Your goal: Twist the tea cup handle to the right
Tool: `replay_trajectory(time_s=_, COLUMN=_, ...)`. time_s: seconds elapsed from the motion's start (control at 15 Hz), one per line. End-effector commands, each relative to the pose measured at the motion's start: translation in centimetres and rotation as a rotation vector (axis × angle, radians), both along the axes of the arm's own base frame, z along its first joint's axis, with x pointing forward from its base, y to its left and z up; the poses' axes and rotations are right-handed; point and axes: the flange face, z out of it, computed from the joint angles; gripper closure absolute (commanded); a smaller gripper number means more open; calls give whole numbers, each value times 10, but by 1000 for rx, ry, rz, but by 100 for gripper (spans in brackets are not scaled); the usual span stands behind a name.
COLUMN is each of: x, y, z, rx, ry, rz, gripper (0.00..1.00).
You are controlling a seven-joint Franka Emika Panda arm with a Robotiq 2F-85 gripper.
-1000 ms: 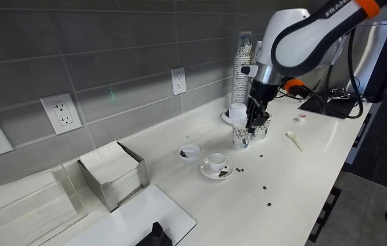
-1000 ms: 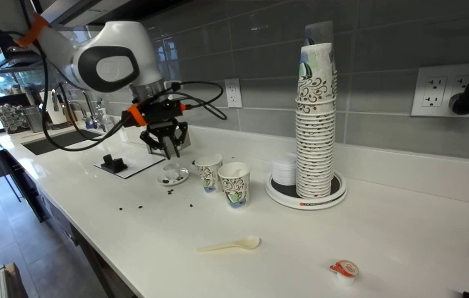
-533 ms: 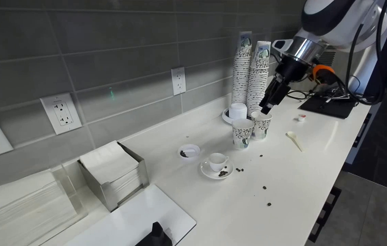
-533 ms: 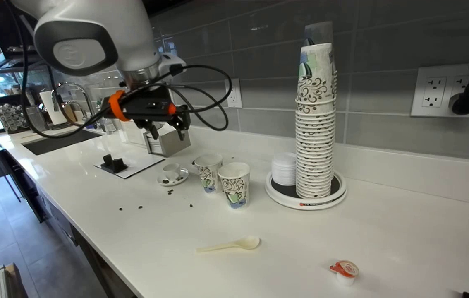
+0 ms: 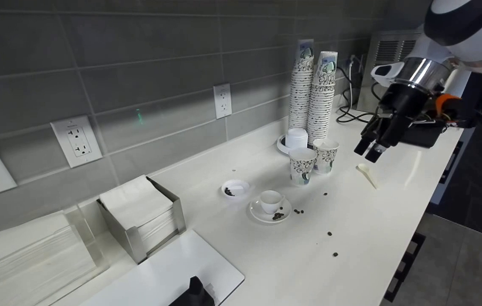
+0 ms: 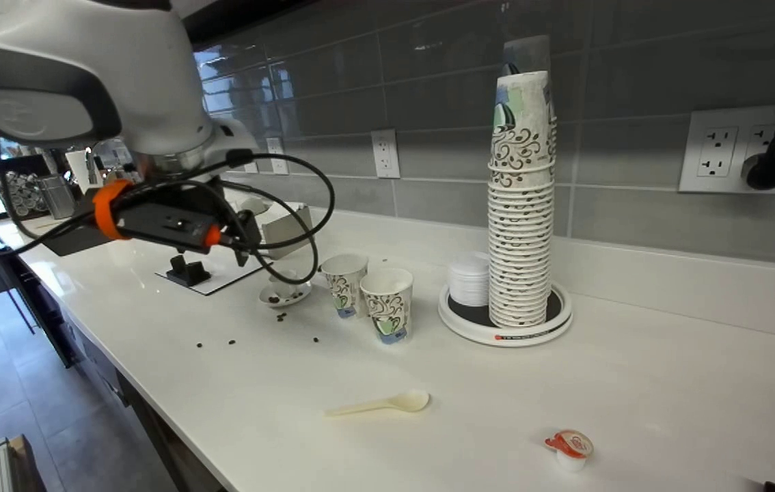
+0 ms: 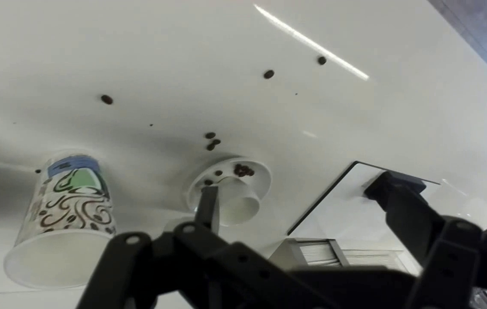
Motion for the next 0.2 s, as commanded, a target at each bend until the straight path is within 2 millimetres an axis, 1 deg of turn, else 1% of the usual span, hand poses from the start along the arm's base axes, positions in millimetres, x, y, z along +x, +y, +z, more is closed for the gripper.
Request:
replay_trajectory(time_s=0.0, x=-10, y=3, z=-1, rx=5, ry=-8, rz=10, gripper=0)
replay_trajectory(time_s=0.13, x=-20, y=6, z=4, rx=12, ry=-32, rz=15, gripper=0)
